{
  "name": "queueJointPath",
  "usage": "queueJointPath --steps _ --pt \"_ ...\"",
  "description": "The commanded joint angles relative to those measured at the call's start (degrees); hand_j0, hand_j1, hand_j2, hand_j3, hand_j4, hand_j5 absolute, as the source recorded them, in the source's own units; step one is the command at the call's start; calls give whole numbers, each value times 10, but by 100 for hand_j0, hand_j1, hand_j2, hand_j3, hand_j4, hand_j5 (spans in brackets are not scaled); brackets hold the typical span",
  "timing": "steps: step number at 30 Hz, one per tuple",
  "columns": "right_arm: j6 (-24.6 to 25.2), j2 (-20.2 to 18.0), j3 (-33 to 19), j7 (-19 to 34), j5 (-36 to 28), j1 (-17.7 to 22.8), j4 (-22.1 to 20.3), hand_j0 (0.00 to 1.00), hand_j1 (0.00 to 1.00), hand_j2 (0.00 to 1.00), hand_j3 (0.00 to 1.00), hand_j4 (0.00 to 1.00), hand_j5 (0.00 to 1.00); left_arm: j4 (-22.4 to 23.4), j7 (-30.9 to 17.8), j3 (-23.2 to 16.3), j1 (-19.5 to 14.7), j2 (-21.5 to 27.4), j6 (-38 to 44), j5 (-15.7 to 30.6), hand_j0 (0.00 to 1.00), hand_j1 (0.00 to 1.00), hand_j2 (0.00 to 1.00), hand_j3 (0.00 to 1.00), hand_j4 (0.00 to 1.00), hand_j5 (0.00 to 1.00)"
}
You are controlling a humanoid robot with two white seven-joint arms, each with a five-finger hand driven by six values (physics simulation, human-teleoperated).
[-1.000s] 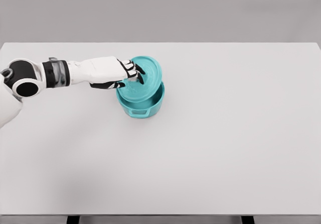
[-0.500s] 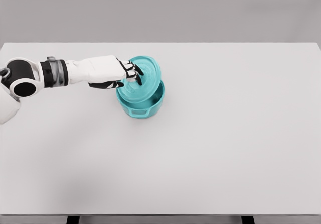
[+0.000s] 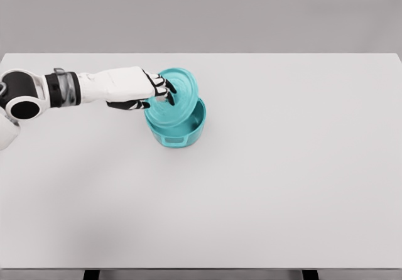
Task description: Cover the pot with left arm
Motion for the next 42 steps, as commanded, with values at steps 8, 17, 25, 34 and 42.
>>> queueJointPath --steps 8,17,25,34,42 --pt "0 0 0 0 0 0 0 100 100 100 100 100 100 -15 -1 -1 -3 13 0 8 56 56 56 56 56 56" --pt "0 0 0 0 0 0 0 100 100 100 100 100 100 -13 -2 -3 -3 -5 0 8 57 57 57 57 57 57" --pt "0 0 0 0 0 0 0 100 100 100 100 100 100 -1 11 -27 -4 -12 0 8 60 60 60 60 60 60" --pt "0 0 0 0 0 0 0 100 100 100 100 100 100 15 11 -27 -9 -24 0 5 62 62 62 62 62 62" --pt "0 0 0 0 0 0 0 100 100 100 100 100 100 34 10 -28 -13 -40 0 3 61 61 61 61 61 61"
